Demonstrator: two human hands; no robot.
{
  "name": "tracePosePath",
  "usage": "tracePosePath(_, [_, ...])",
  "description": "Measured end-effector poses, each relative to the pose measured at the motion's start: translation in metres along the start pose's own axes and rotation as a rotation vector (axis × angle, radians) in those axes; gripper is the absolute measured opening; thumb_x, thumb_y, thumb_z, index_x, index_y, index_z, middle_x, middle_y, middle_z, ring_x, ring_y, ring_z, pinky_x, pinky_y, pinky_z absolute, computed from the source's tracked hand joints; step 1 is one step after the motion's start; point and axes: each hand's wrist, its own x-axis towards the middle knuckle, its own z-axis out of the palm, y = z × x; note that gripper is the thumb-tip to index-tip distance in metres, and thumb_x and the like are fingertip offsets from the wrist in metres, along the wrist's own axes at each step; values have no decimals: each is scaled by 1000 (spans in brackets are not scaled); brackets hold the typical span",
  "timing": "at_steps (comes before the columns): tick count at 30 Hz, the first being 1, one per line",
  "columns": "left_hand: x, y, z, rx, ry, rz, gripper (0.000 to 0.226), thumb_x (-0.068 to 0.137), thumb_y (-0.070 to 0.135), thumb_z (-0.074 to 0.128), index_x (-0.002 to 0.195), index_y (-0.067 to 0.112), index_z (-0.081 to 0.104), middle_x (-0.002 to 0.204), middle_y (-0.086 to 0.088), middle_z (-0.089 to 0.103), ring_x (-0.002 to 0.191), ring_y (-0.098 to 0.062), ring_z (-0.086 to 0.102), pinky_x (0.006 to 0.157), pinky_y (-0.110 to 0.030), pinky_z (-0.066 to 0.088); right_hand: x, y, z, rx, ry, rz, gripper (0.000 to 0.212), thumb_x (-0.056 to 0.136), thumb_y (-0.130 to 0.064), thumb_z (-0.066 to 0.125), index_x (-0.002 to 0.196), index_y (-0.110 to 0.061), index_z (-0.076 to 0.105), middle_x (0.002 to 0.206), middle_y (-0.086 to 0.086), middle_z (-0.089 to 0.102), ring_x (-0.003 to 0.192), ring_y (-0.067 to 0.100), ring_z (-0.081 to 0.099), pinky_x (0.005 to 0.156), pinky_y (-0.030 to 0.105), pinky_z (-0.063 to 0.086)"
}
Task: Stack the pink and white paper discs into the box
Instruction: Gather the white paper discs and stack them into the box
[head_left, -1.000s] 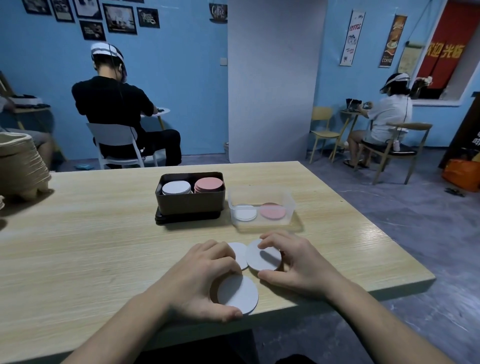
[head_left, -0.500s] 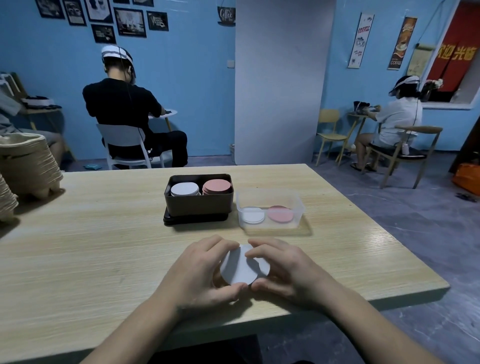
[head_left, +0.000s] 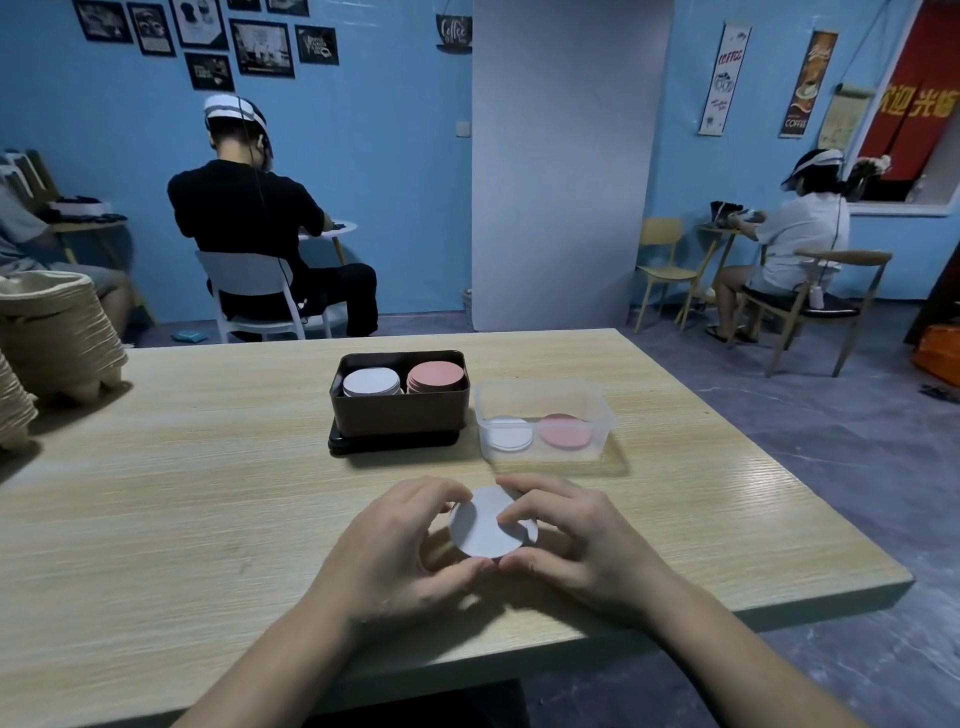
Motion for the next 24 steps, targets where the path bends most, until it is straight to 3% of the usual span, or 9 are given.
tracePosePath(4, [1,-2,1,-37,16,27,45,80,57,75,114,29,64,111,18,67,104,-3,62,84,-32,54,2,-2,-1,17,-45,14,28,85,-43,82,105,-31,67,145,-7,58,135,0,52,106,21,45])
tracePosePath(11, [2,-5,2,-110,-26,66,36,82,53,77,111,35,65,123,15,67,122,-3,60,91,-30,55,5,-6,0,-22,-104,-6,30,87,-49,76,109,-35,63,152,-4,53,139,5,49,110,28,44])
tracePosePath(16, [2,-6,3,-144,-23,70,35,82,47,81,111,33,66,123,17,66,118,-4,62,87,-33,57,9,-7,-2,-50,-145,-29,27,89,-45,78,108,-30,66,153,-4,51,139,5,49,111,29,43])
tracePosePath(20, [2,-5,2,-138,4,65,35,83,46,80,110,33,63,115,19,64,104,-4,63,79,-32,57,12,-7,-5,-20,-89,-49,19,91,-40,78,102,-26,70,144,-4,58,132,3,55,105,28,48])
tracePosePath(24, [2,-5,0,-102,20,66,33,82,45,79,107,31,63,110,19,64,101,-3,61,79,-34,56,16,-8,-6,-34,-123,-33,23,90,-44,77,107,-31,69,147,-6,56,134,3,52,108,30,46])
